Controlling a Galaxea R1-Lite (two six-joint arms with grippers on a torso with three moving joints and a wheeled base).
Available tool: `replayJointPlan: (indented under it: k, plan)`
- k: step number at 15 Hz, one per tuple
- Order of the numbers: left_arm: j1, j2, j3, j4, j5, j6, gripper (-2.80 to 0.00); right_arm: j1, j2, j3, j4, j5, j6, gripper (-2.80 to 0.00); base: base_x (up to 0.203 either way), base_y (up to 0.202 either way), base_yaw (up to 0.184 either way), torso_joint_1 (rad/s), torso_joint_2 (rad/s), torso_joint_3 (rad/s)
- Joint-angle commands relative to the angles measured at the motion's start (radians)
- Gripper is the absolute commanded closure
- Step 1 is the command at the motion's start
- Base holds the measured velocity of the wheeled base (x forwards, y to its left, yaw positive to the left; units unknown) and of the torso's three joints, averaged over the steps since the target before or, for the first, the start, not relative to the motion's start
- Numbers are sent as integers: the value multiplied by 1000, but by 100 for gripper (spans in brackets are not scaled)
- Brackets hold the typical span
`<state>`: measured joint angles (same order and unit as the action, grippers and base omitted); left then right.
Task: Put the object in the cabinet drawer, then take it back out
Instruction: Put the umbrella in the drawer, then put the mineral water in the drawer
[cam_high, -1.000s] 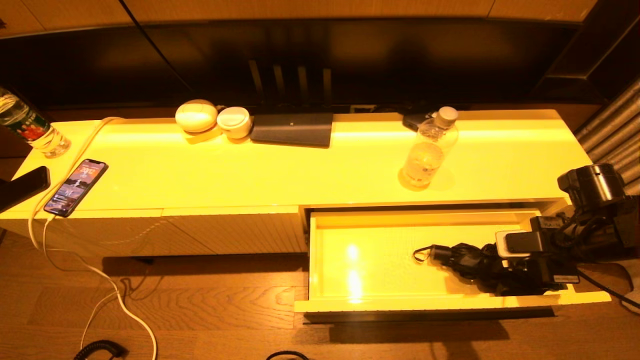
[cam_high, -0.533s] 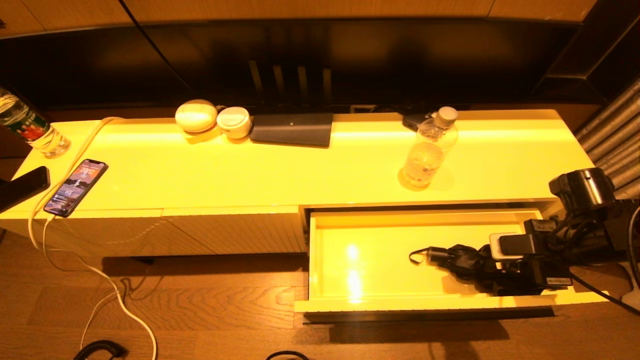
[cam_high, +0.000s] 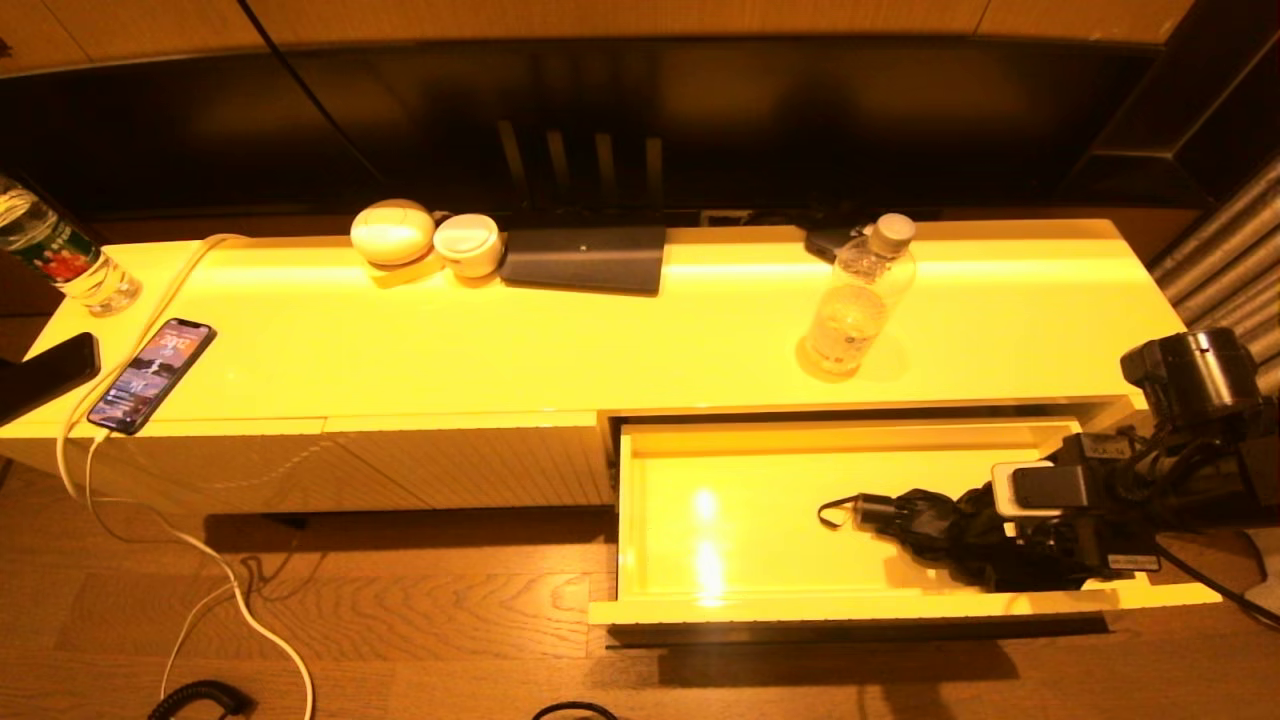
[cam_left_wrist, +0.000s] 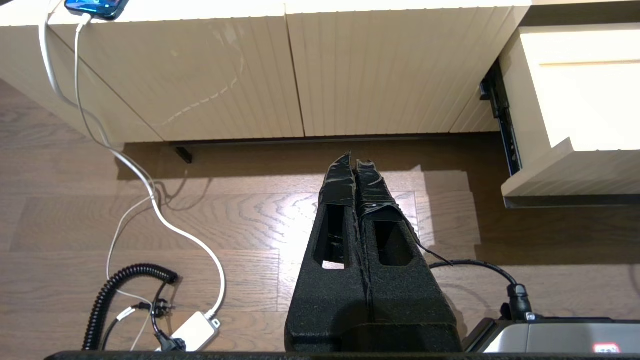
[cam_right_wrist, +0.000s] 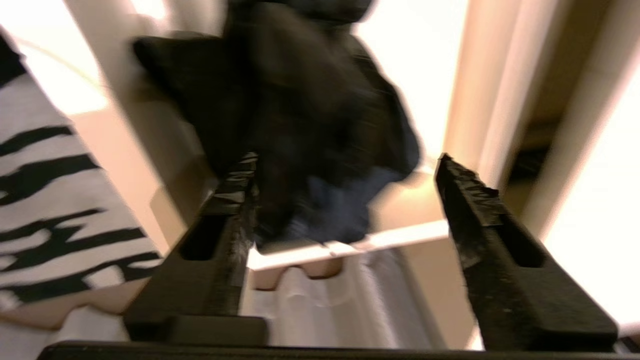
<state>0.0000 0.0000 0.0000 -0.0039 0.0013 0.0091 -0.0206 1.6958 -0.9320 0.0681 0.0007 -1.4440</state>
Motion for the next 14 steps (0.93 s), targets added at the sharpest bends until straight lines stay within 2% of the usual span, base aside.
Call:
replayJointPlan:
  k: [1, 2, 3, 5, 7, 11, 14]
  plan:
    - [0, 0, 2, -1, 0, 0, 0, -2, -91, -18, -2, 5, 1, -280, 0, 0, 0, 0, 0, 0]
    - [0, 0, 2, 0, 0, 0, 0, -3, -138, -24, -2, 7, 30, -280, 0, 0, 0, 0, 0, 0]
    - [0, 0, 2, -1, 0, 0, 0, -2, -164, -23, 0, 8, 98, -280, 0, 0, 0, 0, 0, 0]
    - [0, 0, 2, -1, 0, 0, 0, 4, -214, -22, 5, 16, 326, -280, 0, 0, 0, 0, 0, 0]
    - [0, 0, 2, -1, 0, 0, 0, 25, -262, -24, 10, 45, 519, -280, 0, 0, 0, 0, 0, 0]
    - [0, 0, 2, -1, 0, 0, 0, 40, -305, -22, 18, 114, 795, -280, 0, 0, 0, 0, 0, 0]
    - [0, 0, 2, -1, 0, 0, 0, 138, -309, -63, 11, 115, 1083, -280, 0, 0, 0, 0, 0, 0]
